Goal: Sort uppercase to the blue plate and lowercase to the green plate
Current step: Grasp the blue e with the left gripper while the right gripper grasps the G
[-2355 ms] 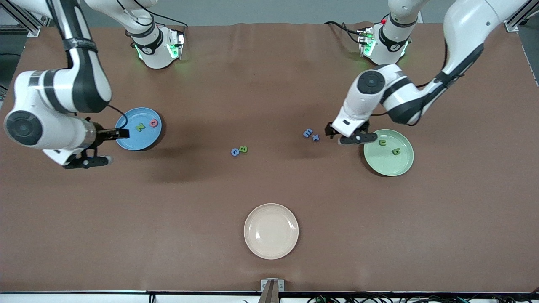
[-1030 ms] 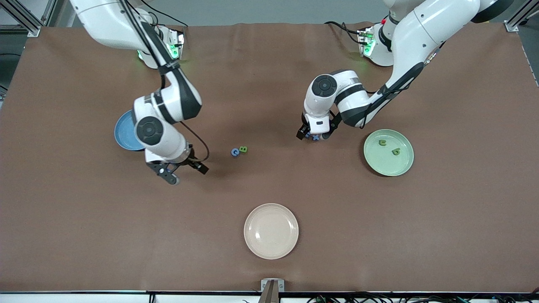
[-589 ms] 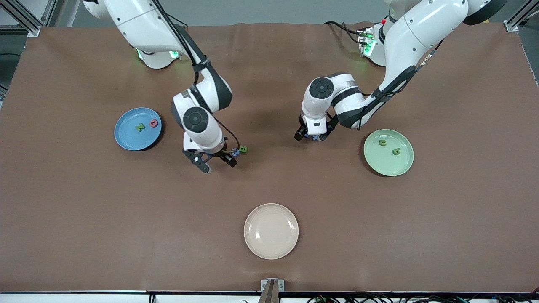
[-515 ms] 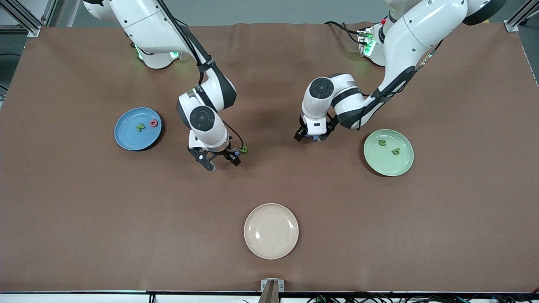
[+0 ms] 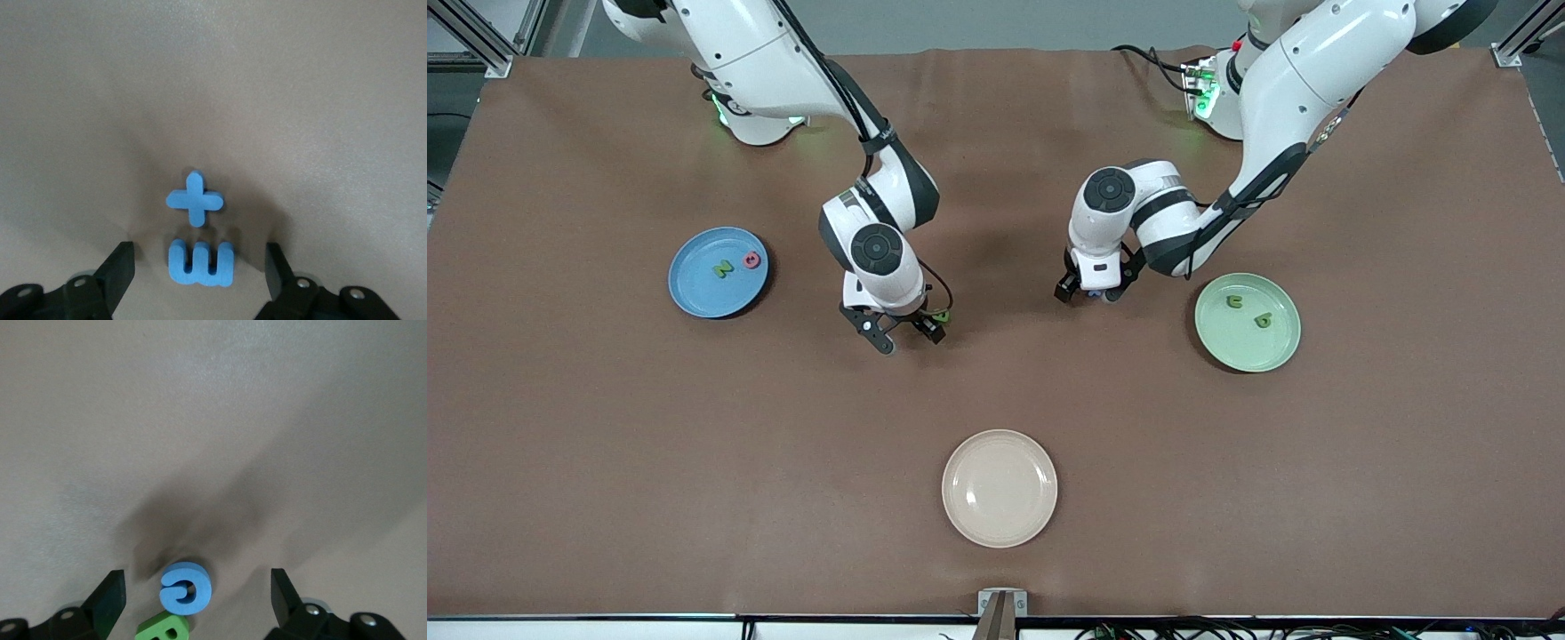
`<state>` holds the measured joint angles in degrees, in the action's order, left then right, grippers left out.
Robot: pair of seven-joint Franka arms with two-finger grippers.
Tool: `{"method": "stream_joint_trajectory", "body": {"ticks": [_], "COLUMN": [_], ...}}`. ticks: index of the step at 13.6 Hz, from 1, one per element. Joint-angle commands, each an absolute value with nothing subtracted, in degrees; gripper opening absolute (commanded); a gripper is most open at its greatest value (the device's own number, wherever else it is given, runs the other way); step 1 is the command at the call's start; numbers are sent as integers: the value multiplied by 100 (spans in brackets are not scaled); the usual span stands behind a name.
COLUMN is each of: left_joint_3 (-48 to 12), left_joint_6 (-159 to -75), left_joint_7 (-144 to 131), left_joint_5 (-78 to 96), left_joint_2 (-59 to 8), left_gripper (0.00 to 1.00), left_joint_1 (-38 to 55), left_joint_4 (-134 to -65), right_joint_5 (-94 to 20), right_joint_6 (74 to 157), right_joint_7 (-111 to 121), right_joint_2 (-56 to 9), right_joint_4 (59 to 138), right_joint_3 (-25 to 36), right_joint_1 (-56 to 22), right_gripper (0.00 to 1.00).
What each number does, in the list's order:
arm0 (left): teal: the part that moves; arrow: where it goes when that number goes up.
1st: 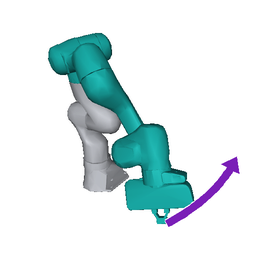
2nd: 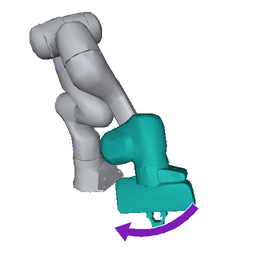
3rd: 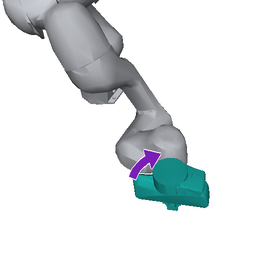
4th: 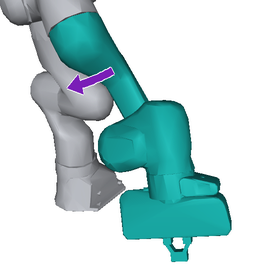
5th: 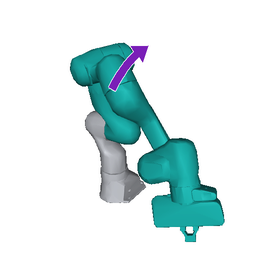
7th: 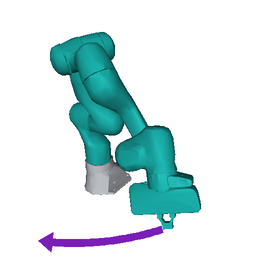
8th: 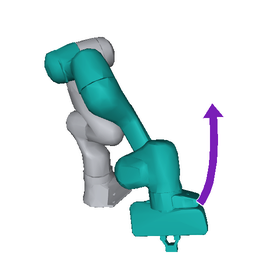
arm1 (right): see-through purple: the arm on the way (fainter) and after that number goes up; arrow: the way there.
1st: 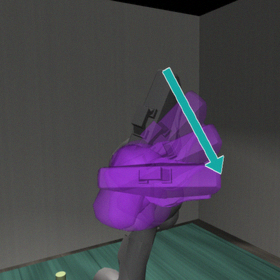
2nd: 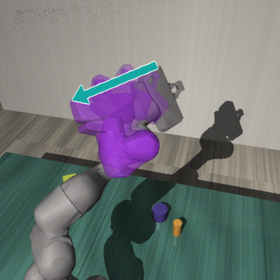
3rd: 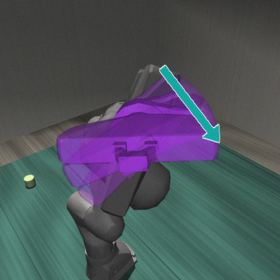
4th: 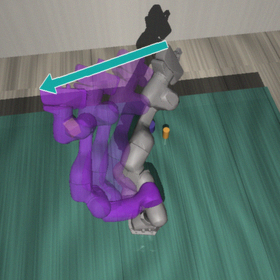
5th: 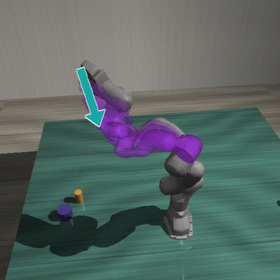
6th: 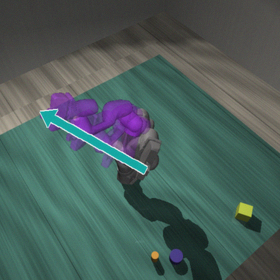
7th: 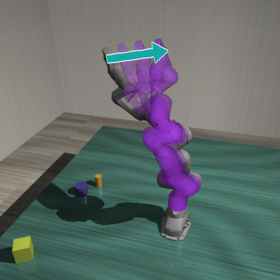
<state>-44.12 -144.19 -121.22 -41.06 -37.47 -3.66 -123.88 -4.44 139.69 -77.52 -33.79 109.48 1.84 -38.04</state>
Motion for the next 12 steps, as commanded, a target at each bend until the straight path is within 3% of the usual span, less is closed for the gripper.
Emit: {"method": "stream_joint_trajectory", "body": {"ticks": [1, 3, 6, 9, 12], "left_joint_3": [-4368, -4368, -4368, -4368, -4386], "left_joint_6": [-14511, -14511, -14520, -14555, -14555], "left_joint_7": [-12199, -12199, -12208, -12199, -12191], "left_joint_5": [-4219, -4219, -4219, -4219, -4219], "left_joint_2": [-3814, -3841, -3841, -3850, -3771], "left_gripper": [77, 74, 65, 47, 28], "left_joint_1": [-308, -308, -308, -308, -351], "left_joint_4": [-12340, -12331, -12331, -12331, -12331], "right_joint_5": [-378, -378, -378, -378, -378], "right_joint_6": [14036, 14036, 14219, 14326, 14309], "right_joint_7": [-7884, -7884, -7936, -7989, -7989], "right_joint_2": [-3392, -3437, -3445, -3498, -3498], "right_joint_4": [10978, 10969, 10969, 10969, 10969], "right_joint_3": [281, 272, 272, 272, 272], "right_joint_1": [-3902, -3902, -3902, -3955, -3946], "right_gripper": [90, 80, 74, 70, 50]}}
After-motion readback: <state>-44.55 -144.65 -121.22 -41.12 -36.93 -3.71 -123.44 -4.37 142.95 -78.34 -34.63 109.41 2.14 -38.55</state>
